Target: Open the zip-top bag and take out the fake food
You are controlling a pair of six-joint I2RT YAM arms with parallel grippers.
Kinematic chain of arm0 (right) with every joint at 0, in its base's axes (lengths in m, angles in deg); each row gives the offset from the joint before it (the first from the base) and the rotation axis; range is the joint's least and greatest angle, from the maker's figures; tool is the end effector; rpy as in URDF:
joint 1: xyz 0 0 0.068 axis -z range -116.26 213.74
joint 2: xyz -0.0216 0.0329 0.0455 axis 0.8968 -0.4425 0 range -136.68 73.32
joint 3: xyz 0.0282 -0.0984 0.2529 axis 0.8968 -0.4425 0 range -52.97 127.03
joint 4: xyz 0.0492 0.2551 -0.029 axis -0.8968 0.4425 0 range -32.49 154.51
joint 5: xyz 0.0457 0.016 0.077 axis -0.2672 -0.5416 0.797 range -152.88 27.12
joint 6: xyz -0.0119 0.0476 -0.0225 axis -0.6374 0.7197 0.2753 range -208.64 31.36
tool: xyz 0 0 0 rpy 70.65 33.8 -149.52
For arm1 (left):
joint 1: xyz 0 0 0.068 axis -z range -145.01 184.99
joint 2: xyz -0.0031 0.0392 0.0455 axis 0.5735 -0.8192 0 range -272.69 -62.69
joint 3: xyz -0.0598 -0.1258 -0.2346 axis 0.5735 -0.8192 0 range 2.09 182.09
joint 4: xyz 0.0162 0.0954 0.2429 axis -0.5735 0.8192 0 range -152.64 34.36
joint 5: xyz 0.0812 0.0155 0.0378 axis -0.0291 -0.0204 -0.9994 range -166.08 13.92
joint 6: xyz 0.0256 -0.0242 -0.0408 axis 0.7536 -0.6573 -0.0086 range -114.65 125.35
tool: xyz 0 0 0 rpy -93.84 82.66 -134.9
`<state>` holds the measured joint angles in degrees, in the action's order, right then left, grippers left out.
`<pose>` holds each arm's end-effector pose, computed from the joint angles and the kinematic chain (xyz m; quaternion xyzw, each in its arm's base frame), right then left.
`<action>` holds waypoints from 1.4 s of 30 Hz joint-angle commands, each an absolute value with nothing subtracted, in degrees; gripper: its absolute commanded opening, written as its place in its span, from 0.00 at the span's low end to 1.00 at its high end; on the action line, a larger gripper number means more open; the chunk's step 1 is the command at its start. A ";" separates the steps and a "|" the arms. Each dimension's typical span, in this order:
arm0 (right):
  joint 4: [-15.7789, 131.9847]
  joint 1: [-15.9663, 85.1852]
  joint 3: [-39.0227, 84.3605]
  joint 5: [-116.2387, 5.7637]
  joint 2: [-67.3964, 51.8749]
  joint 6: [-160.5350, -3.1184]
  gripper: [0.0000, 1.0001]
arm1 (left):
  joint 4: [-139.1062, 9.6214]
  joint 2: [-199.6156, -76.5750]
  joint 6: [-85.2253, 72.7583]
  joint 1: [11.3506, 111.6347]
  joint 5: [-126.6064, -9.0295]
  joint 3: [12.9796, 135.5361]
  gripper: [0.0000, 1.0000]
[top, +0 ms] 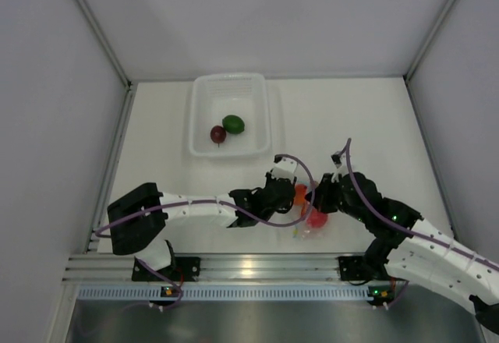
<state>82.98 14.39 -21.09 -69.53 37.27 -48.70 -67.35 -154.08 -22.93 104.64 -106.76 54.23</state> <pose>0.1011 0.1113 0.2567 -0.0417 0.8625 0.3170 0.3922 0.1354 -0.3126 0.2096 0.1863 0.8421 -0.1847 0.4712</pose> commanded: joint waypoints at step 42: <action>71.57 15.13 -17.89 -57.43 30.52 -51.11 0.00 | -43.57 -138.63 -32.10 115.22 -118.53 64.13 0.29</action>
<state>78.20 14.50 -17.48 -57.77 30.49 -53.11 -43.68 -139.33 -33.99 111.57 -117.86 59.78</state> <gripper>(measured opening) 0.009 0.289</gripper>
